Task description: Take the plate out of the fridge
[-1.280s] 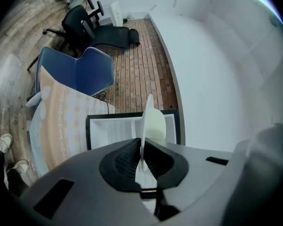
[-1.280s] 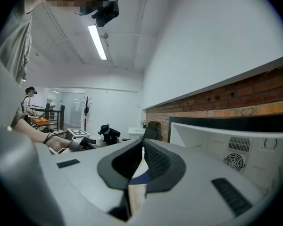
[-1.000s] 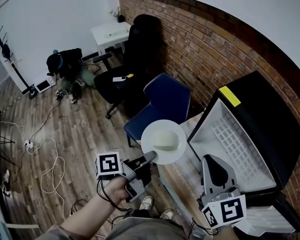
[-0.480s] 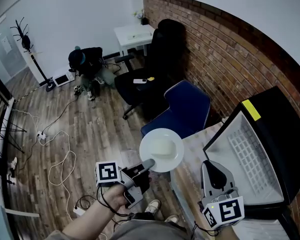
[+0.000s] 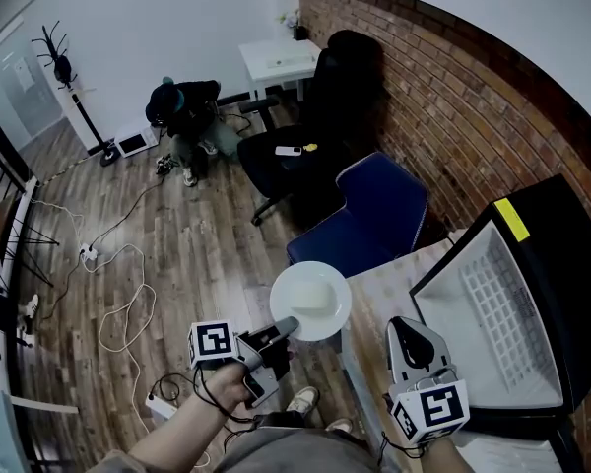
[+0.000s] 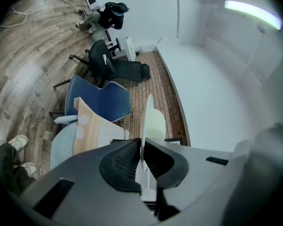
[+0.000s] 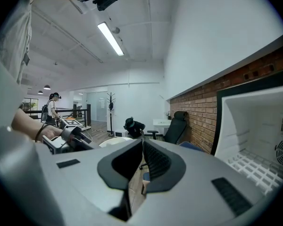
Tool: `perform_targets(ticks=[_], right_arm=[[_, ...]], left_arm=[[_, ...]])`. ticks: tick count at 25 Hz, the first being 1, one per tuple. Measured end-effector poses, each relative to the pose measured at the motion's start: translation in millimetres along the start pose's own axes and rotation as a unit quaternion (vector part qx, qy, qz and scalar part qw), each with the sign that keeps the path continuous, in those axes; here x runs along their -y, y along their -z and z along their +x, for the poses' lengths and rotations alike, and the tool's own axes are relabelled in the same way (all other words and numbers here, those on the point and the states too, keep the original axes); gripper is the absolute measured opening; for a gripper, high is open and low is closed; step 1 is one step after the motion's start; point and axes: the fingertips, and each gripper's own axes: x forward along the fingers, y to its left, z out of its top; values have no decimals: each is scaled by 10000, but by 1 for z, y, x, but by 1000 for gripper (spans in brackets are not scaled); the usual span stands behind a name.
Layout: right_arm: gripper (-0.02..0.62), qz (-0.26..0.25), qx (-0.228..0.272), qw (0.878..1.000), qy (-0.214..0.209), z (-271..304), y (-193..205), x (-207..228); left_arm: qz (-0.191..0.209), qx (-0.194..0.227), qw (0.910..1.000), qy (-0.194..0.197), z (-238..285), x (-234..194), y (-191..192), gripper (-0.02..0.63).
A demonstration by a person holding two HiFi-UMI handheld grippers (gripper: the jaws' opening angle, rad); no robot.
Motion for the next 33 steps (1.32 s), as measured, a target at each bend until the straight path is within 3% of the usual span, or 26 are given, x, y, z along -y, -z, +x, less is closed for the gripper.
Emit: perform_targets(ticks=[11,26,33], right_arm=[[32,47,-391,9990,-206,6,27,-3],[32,-33,-288,9995,-91,-9,21,-3],[32,-21,-251,9997,-12,-17,15,3]], left_arm=[[-210,54,9996,-171,-1,-28,2,29],[-44,5,9998,-187,0,-27,7,28],[-204,16,9995,-259,3,-27,10,28]])
